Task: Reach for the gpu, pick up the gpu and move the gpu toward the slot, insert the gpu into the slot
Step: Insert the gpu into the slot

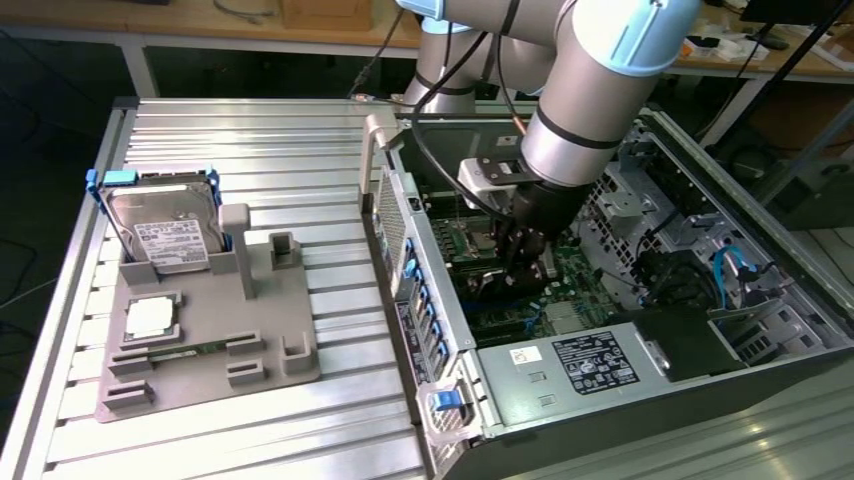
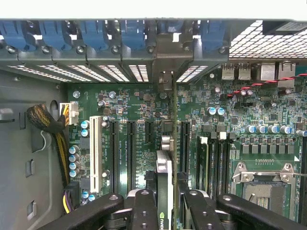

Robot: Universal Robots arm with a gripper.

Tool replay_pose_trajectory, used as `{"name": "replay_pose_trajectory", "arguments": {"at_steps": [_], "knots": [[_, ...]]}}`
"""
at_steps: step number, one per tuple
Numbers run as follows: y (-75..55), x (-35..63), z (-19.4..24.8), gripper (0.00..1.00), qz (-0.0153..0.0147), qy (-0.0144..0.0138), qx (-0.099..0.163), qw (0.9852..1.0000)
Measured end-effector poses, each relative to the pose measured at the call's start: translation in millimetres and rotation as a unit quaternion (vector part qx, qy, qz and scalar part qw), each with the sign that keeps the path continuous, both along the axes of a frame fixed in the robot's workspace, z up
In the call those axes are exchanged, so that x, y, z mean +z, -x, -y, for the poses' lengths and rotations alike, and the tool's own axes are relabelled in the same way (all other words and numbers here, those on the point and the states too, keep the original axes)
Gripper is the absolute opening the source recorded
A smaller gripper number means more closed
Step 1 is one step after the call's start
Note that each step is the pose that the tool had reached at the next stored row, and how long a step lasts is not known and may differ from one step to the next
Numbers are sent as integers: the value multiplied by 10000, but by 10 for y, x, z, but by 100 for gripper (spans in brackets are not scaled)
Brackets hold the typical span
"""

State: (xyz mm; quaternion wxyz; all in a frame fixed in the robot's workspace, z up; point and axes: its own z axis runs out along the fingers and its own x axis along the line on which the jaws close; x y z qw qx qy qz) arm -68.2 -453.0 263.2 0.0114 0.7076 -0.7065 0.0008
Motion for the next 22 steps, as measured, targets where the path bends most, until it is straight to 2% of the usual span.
{"name": "replay_pose_trajectory", "arguments": {"at_steps": [12,22], "knots": [[2,-1,-23,27,0,-1,-64,10000],[21,-1,-7,27,1,-4,-64,10000]]}}
